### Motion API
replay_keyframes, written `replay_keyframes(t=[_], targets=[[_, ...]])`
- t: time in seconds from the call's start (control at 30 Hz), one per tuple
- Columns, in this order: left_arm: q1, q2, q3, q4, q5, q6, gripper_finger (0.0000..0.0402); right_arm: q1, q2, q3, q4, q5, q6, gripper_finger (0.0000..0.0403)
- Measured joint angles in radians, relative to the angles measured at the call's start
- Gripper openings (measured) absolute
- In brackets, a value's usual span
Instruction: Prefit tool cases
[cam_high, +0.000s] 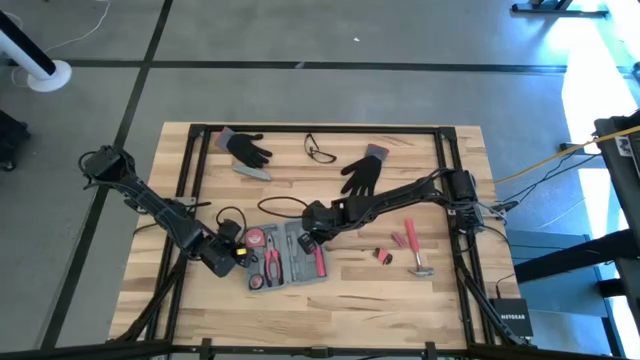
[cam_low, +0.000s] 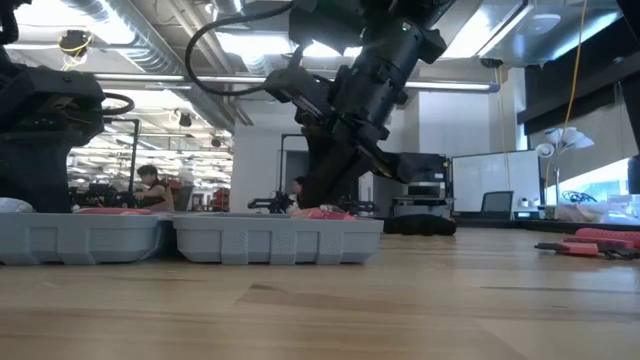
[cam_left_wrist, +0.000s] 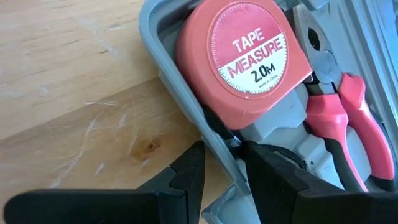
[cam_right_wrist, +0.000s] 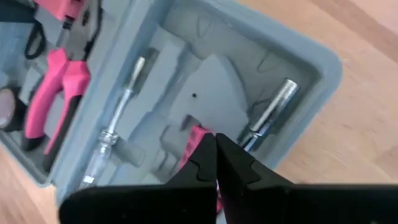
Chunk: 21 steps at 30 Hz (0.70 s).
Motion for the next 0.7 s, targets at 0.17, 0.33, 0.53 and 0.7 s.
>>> replay_keyframes(t=[0.17,0.33,0.53,0.7], targets=[[0.000,0.000,0.000,0.001,0.000,-0.003,0.0106,-0.007,0.002,0.000,-0.010,-0.028,-0.002,0.0000],[0.000,0.000,0.000,0.001,0.000,-0.003,0.0106,-0.006,-0.001,0.000,-0.008,-0.029,0.001,0.0000],[0.000,0.000,0.000,0.001,0.000,-0.007,0.0106,-0.006,0.001,0.000,-0.001,-0.020,0.011,0.0000],[0.000,0.000,0.000,0.001,0.000,-0.009,0.0106,-0.006,0.001,0.000,0.000,-0.021,0.012,0.0000]])
